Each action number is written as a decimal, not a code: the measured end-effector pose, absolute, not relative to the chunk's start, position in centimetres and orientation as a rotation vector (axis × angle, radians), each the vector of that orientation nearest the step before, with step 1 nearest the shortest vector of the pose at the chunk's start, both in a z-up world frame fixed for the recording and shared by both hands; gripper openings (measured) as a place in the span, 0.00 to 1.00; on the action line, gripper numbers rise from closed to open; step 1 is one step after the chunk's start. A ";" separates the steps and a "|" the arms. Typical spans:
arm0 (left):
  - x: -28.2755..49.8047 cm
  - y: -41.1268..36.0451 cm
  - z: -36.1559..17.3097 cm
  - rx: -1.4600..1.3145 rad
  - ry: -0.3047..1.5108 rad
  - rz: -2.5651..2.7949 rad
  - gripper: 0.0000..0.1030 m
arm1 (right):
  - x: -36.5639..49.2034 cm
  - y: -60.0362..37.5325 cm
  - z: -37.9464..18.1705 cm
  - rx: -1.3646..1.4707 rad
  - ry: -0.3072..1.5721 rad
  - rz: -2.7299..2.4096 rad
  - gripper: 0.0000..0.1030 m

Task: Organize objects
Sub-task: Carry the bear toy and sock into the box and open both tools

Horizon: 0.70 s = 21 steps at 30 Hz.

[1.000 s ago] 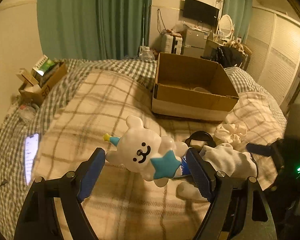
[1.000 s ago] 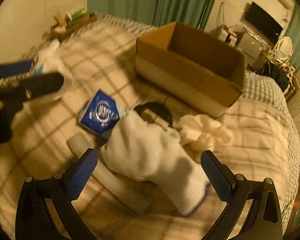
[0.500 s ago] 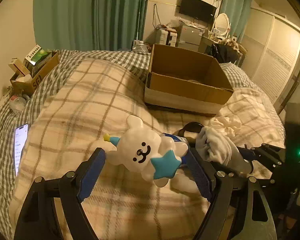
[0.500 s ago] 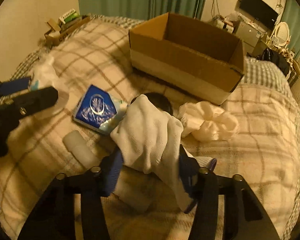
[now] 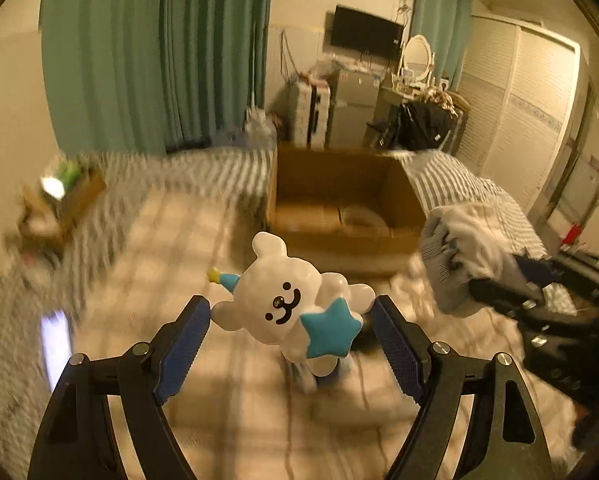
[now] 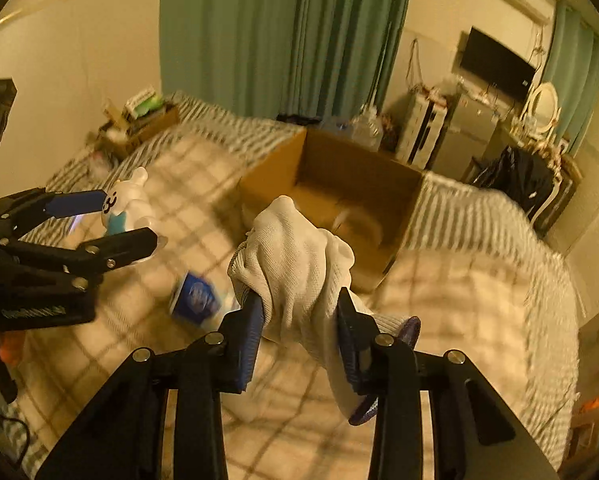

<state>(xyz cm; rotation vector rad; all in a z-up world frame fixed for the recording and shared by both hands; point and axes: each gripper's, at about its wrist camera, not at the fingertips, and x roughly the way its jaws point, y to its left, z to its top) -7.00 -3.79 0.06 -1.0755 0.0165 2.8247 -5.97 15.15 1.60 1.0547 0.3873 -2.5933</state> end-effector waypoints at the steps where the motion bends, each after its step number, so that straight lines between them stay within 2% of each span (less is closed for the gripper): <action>1: -7.6 -3.3 0.9 -1.048 0.035 2.833 0.82 | -6.5 15.3 2.5 1.034 0.392 -2.611 0.33; 8: -13.8 -1.2 4.6 -0.932 0.111 2.872 0.82 | -11.4 15.7 7.8 0.885 0.380 -2.670 0.33; 12: -18.4 -0.4 4.7 -0.924 0.088 2.864 0.82 | -15.8 15.9 8.8 0.860 0.371 -2.690 0.33; 16: -21.9 0.4 3.0 -0.947 0.107 2.869 0.82 | -20.7 15.6 7.5 0.901 0.374 -2.685 0.33; 21: -25.8 0.7 -1.3 -1.042 0.110 2.825 0.82 | -25.0 15.4 3.1 0.999 0.375 -2.634 0.33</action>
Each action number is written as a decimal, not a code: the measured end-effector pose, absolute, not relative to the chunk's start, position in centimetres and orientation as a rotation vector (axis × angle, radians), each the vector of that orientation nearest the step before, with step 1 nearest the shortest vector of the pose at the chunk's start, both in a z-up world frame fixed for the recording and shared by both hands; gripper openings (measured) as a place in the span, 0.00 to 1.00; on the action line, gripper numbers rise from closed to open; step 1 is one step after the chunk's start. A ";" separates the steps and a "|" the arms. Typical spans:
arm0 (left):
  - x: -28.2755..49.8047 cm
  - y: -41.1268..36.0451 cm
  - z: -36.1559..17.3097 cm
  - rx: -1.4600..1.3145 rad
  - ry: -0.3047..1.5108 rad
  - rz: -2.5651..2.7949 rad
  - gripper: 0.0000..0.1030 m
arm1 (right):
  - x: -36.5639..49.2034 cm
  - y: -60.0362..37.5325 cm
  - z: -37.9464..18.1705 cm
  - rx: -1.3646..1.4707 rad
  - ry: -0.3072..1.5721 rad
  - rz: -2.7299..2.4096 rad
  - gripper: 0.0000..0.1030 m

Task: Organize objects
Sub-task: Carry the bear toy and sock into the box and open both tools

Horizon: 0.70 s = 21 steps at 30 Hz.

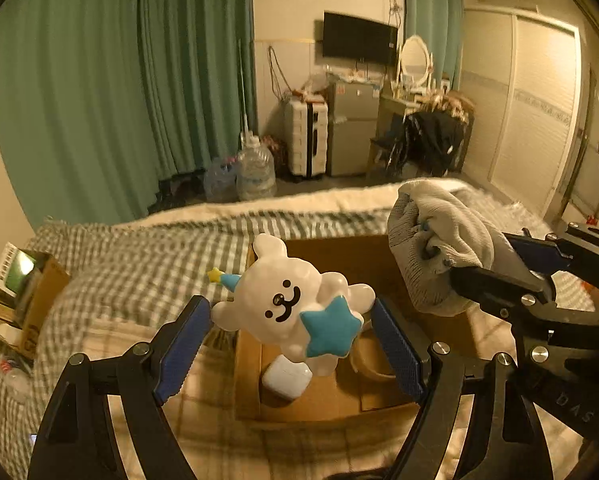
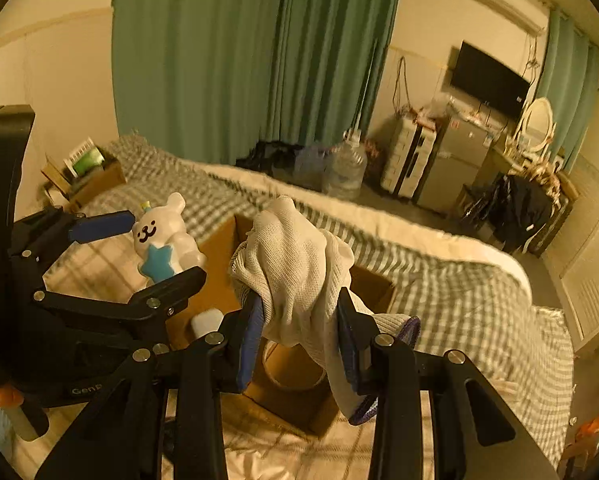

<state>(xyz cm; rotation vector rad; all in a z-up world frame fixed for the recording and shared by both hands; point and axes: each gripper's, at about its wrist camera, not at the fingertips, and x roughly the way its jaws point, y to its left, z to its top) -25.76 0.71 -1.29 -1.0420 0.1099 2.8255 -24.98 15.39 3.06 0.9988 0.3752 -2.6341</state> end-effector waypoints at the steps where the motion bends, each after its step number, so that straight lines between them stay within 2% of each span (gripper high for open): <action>1: -26.4 0.8 -2.3 -1.059 0.122 2.816 0.82 | -25.5 15.6 2.1 1.017 0.370 -2.626 0.33; 8: -28.3 1.5 -7.1 -1.124 0.168 2.763 0.82 | -29.0 16.9 -3.3 1.114 0.293 -2.588 0.33; 12: -28.4 1.7 -7.9 -1.127 0.173 2.756 0.82 | -29.2 17.5 -4.2 1.127 0.223 -2.575 0.35; 15: -28.2 1.9 -7.7 -1.113 0.187 2.740 0.86 | -29.2 18.2 -3.6 1.094 0.143 -2.581 0.52; 16: -27.8 2.0 -7.4 -1.110 0.198 2.742 0.92 | -29.1 18.6 -3.2 1.080 0.110 -2.580 0.65; 17: -27.5 2.1 -7.0 -1.107 0.205 2.747 1.00 | -28.8 18.8 -2.6 1.062 0.084 -2.584 0.72; 21: -25.2 2.0 -4.8 -1.064 0.224 2.773 1.00 | -26.5 19.1 0.8 0.991 0.114 -2.654 0.77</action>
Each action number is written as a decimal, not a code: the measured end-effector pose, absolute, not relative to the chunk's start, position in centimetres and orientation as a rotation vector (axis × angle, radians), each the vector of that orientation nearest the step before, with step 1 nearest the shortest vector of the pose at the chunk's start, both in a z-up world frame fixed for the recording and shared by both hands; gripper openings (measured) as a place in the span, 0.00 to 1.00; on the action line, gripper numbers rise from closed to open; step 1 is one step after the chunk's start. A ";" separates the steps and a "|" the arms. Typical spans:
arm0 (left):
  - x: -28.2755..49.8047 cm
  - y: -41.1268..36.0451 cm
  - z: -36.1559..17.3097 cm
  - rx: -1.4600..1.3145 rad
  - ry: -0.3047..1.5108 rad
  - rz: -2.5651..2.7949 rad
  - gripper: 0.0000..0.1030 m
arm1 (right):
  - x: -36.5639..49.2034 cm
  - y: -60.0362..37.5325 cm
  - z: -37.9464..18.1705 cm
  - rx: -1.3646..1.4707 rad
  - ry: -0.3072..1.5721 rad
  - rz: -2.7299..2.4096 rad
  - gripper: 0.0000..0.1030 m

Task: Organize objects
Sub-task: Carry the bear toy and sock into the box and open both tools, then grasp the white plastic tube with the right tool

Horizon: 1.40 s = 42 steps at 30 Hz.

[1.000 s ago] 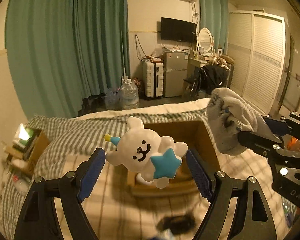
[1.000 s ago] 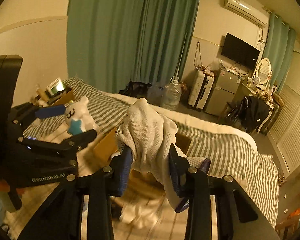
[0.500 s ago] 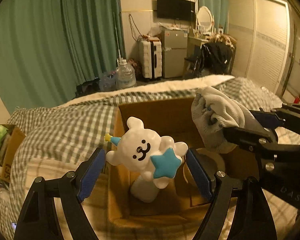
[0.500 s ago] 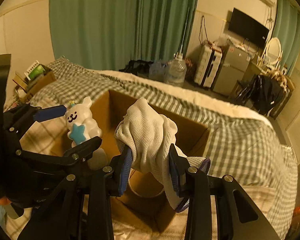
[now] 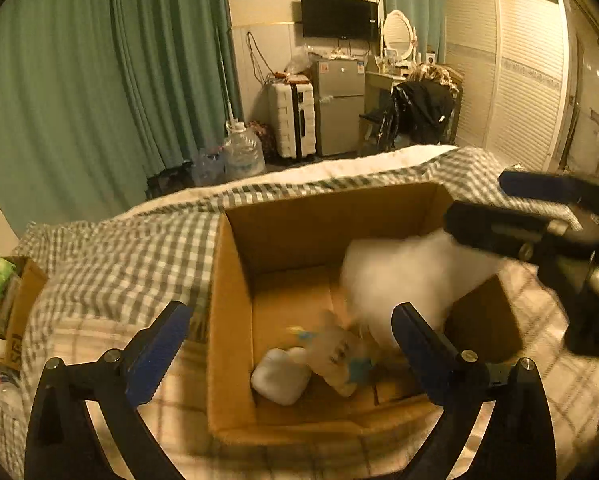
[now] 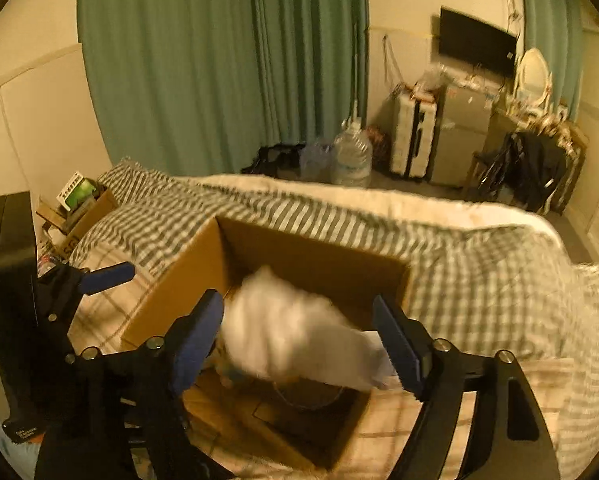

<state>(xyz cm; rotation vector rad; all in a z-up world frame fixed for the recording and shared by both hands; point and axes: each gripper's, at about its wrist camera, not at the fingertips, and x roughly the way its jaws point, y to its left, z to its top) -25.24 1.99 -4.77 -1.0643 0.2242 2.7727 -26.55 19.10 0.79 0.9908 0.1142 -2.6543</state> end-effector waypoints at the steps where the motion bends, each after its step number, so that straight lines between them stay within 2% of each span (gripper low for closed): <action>1: -24.7 1.9 -4.1 -1.058 0.223 2.776 1.00 | -26.0 19.1 1.6 0.980 0.120 -2.668 0.79; 7: -19.8 0.3 1.5 -1.001 0.156 2.809 1.00 | -20.6 20.4 8.1 0.891 0.145 -2.743 0.89; 11: -16.5 -0.6 4.9 -0.960 0.148 2.829 1.00 | -16.2 21.0 11.6 0.824 0.201 -2.795 0.99; 21: -7.7 -2.3 8.2 -0.926 0.056 2.858 1.00 | -5.8 21.7 15.5 0.740 0.263 -2.820 1.00; 26: -5.1 -2.7 5.9 -0.915 -0.002 2.894 1.00 | -2.3 21.4 12.0 0.765 0.272 -2.812 1.00; 33: -4.1 -3.4 -1.2 -1.069 -0.063 2.908 1.00 | -1.7 20.8 4.2 0.925 0.180 -2.791 1.00; 39: -3.1 -4.5 -5.5 -1.201 0.014 2.930 1.00 | -3.2 19.3 -1.5 1.027 0.161 -2.728 1.00; 42: -2.0 -4.8 -7.1 -1.242 0.131 2.938 1.00 | -3.8 18.6 -4.7 1.133 0.145 -2.640 1.00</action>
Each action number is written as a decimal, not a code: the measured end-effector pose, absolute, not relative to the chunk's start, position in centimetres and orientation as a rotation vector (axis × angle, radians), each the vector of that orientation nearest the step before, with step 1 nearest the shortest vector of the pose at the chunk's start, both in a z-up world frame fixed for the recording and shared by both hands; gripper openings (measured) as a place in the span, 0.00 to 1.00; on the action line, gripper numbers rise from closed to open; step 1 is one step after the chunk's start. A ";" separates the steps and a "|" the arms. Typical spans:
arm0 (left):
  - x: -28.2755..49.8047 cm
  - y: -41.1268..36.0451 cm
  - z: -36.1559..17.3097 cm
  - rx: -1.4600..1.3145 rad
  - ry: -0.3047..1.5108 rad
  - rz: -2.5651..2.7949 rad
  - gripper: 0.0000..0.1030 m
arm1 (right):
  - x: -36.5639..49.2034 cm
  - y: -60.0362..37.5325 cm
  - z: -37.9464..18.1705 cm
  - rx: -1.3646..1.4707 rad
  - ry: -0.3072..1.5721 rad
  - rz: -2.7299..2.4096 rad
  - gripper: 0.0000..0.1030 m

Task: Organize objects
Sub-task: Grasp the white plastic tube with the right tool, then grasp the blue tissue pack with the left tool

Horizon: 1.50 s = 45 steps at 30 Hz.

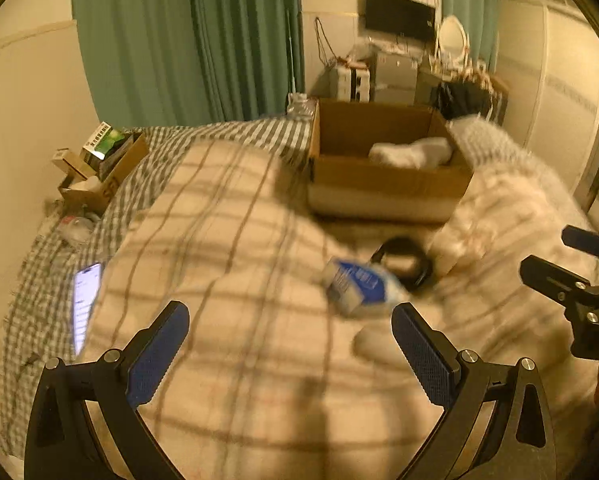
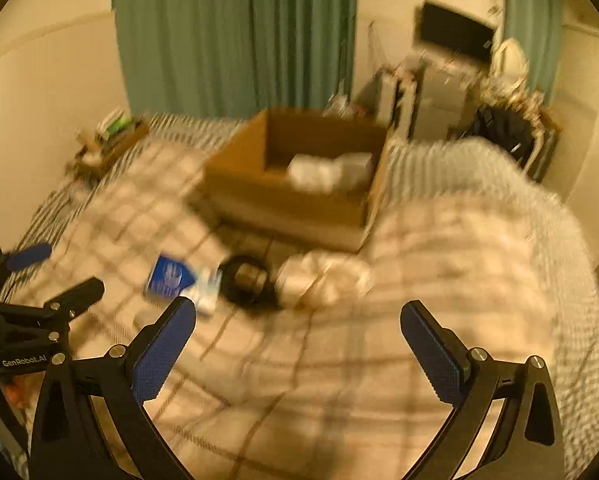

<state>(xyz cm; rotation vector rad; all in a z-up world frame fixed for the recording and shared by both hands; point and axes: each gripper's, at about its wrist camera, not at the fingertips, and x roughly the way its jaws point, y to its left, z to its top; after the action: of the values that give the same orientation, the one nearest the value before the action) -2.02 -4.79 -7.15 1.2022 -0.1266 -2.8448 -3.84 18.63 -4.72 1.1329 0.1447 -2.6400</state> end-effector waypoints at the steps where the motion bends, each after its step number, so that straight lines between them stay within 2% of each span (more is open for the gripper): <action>1: -1.7 -4.8 -7.5 1.202 -0.149 -2.834 1.00 | -3.9 18.3 -5.6 1.158 0.148 -2.608 1.00; 6: -0.8 -6.1 -8.8 1.256 -0.051 -2.834 1.00 | -3.6 15.2 -8.7 1.226 0.240 -2.418 0.96; 9: -1.0 -6.8 -8.9 1.264 0.004 -2.833 1.00 | -4.0 13.7 -10.9 1.315 0.287 -2.316 0.88; 11: -1.1 -6.8 -9.1 1.274 0.020 -2.833 1.00 | -4.2 12.9 -12.5 1.383 0.330 -2.261 0.79; 13: -1.1 -6.7 -9.3 1.285 0.024 -2.833 1.00 | -4.1 12.1 -13.6 1.420 0.376 -2.215 0.75; 17: -1.1 -6.6 -9.3 1.289 0.028 -2.837 1.00 | -3.7 11.8 -13.7 1.422 0.405 -2.201 0.44; 22: -1.1 -6.7 -9.2 1.285 0.040 -2.833 1.00 | -3.3 12.7 -12.5 1.381 0.399 -2.263 0.16; 28: -1.4 -6.5 -9.0 1.300 0.029 -2.815 1.00 | -3.0 14.8 -9.3 1.302 0.405 -2.371 0.07; 31: -1.9 -5.7 -8.8 1.316 0.007 -2.821 1.00 | -3.1 16.0 -7.9 1.268 0.433 -2.423 0.07; 38: -4.8 -2.2 -8.9 1.378 -0.086 -2.851 1.00 | -5.0 19.4 -3.6 1.173 0.365 -2.563 0.07; 45: -8.8 1.1 -11.4 1.489 -0.196 -2.811 1.00 | -7.6 20.8 -3.6 1.157 0.334 -2.595 0.07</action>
<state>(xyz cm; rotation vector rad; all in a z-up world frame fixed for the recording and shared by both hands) -8.75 1.13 -11.36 1.4895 -0.1958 -2.8113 -7.59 20.78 -3.57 1.1574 0.3343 -2.5953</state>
